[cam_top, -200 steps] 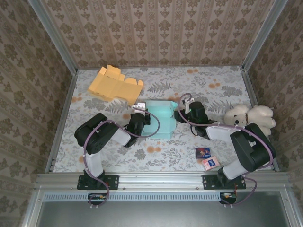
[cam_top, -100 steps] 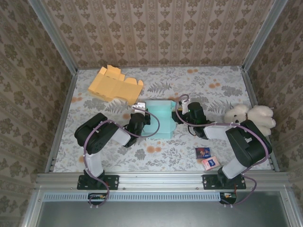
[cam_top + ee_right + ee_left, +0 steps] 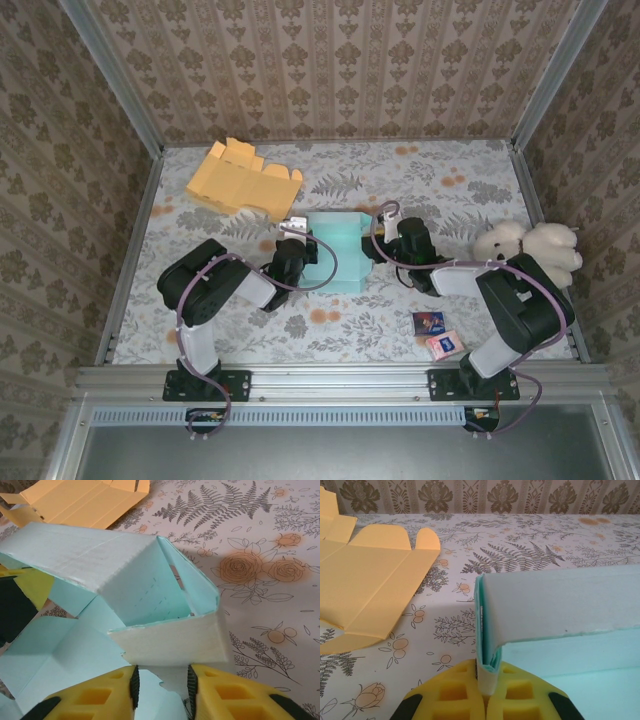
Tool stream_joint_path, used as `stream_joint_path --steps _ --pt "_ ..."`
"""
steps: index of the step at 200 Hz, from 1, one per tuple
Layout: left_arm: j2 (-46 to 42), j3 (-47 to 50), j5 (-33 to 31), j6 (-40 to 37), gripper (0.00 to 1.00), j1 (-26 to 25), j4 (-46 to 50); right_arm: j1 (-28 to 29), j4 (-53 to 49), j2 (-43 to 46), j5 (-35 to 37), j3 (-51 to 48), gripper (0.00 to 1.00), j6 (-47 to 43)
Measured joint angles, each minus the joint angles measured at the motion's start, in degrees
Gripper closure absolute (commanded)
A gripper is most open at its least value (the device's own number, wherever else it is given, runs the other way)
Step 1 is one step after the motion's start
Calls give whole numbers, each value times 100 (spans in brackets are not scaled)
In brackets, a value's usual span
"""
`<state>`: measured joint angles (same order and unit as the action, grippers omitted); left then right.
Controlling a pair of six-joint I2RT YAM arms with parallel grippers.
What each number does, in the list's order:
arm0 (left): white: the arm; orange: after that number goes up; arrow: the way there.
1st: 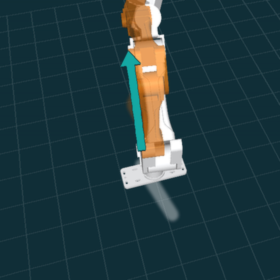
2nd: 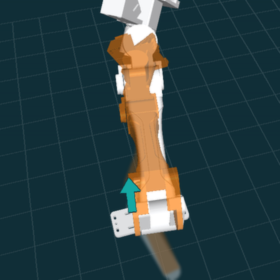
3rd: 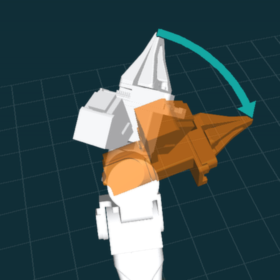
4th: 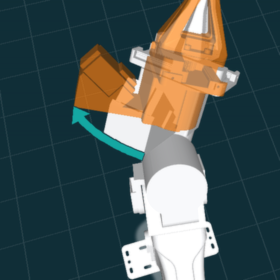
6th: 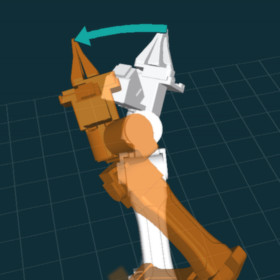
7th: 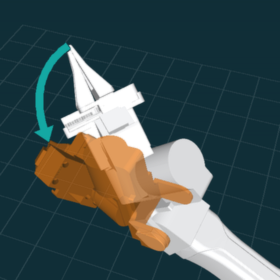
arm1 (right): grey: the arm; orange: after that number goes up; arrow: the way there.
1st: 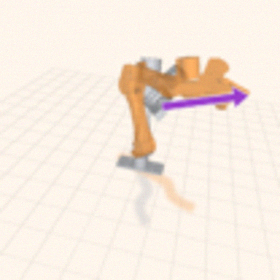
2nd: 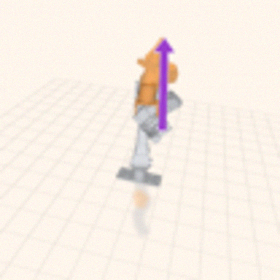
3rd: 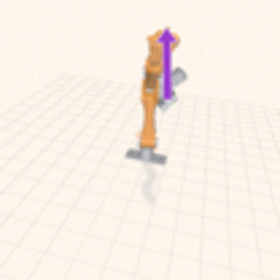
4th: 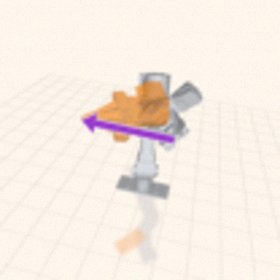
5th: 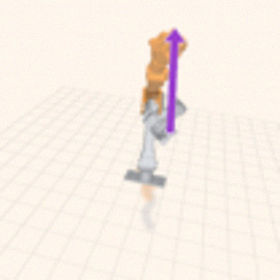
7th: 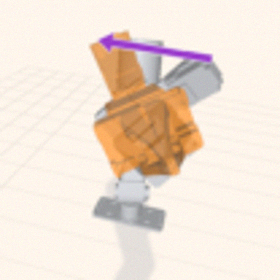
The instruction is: Fold the paper box
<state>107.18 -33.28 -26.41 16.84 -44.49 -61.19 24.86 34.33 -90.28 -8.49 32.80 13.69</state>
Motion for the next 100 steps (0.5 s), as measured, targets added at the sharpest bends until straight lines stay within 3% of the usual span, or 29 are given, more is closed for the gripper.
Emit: stream_joint_path --steps 58,100 --pt "-181 -2 76 -109 100 197 269 31 -496 1215 188 -479 53 232" --pt "-549 256 710 -107 100 634 428 31 -772 1554 389 -592 50 295"
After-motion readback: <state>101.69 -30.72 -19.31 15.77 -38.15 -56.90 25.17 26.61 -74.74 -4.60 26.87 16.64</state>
